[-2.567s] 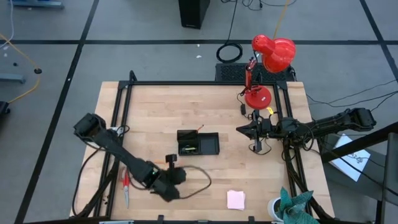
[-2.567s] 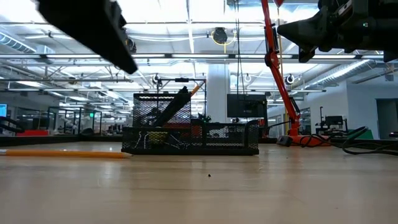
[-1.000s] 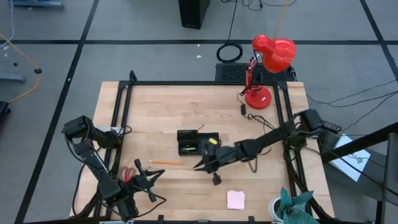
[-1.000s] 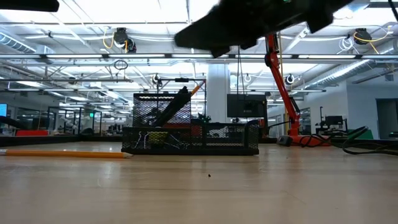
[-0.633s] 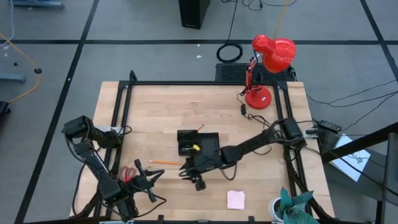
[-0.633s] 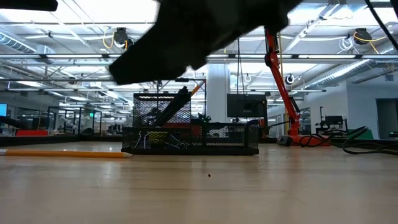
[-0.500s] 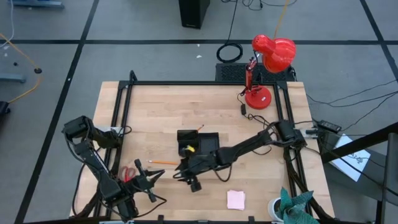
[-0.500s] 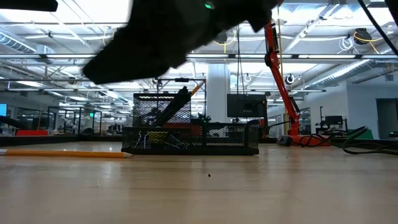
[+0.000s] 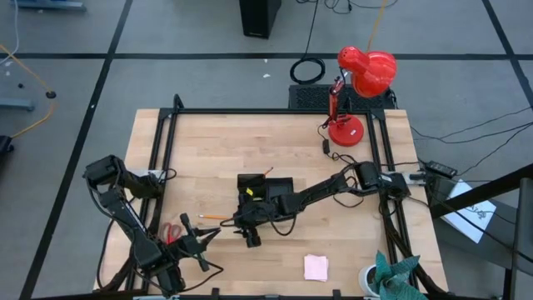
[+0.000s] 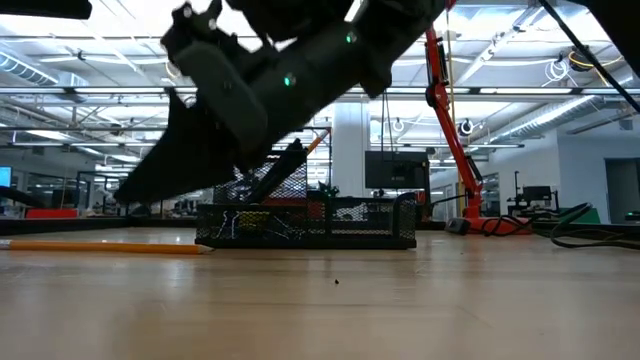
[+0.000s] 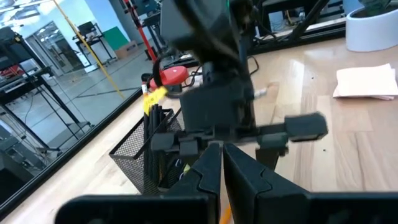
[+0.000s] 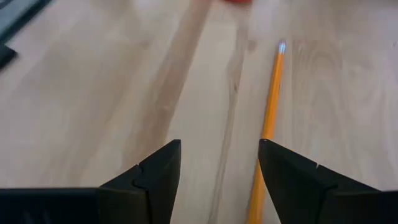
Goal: Pick and place office supplies into organizer
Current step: Put the pencil into the mesh desk organizer
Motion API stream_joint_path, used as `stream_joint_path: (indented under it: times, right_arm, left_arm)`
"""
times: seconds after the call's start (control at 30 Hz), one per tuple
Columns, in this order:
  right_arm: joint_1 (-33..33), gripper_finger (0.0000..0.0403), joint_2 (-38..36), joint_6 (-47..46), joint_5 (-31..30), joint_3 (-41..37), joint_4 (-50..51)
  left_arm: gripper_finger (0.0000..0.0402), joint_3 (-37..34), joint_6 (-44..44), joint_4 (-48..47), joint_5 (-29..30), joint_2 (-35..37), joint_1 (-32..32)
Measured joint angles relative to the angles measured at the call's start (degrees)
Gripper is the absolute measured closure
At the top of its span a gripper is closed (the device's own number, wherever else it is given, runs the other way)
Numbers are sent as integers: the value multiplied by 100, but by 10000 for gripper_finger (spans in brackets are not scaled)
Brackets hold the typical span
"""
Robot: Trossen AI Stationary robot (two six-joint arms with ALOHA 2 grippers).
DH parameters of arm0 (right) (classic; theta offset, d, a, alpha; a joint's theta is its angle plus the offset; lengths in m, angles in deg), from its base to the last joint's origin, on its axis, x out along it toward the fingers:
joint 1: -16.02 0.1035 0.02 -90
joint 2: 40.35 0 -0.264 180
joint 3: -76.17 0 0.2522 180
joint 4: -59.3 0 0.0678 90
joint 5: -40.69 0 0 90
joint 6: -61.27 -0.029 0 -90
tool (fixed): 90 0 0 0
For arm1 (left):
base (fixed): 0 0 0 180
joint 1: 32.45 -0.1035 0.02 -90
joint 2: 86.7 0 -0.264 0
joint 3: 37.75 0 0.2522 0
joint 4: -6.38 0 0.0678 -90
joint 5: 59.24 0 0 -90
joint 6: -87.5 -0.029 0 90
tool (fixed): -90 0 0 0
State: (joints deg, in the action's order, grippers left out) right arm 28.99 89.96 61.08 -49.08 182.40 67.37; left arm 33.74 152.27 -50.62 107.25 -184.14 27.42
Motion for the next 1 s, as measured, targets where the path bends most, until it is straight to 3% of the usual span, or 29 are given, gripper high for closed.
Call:
stream_joint_path:
  times: [0.2, 0.4, 0.67, 1.0]
  right_arm:
    - [-24, 199, 91, 43, -37, -2, 169]
    - [-37, 200, 91, 214, -603, -4, 470]
    - [-48, 200, 89, 214, -588, -7, 745]
    - [96, 200, 84, 81, 437, -7, 812]
  left_arm:
    - [376, 0, 0, -1, 0, 0, 0]
    - [376, 0, 0, 0, 0, 1, 0]
    - [376, 0, 15, 0, 0, 1, 0]
    - [376, 0, 95, 2, -8, 0, 0]
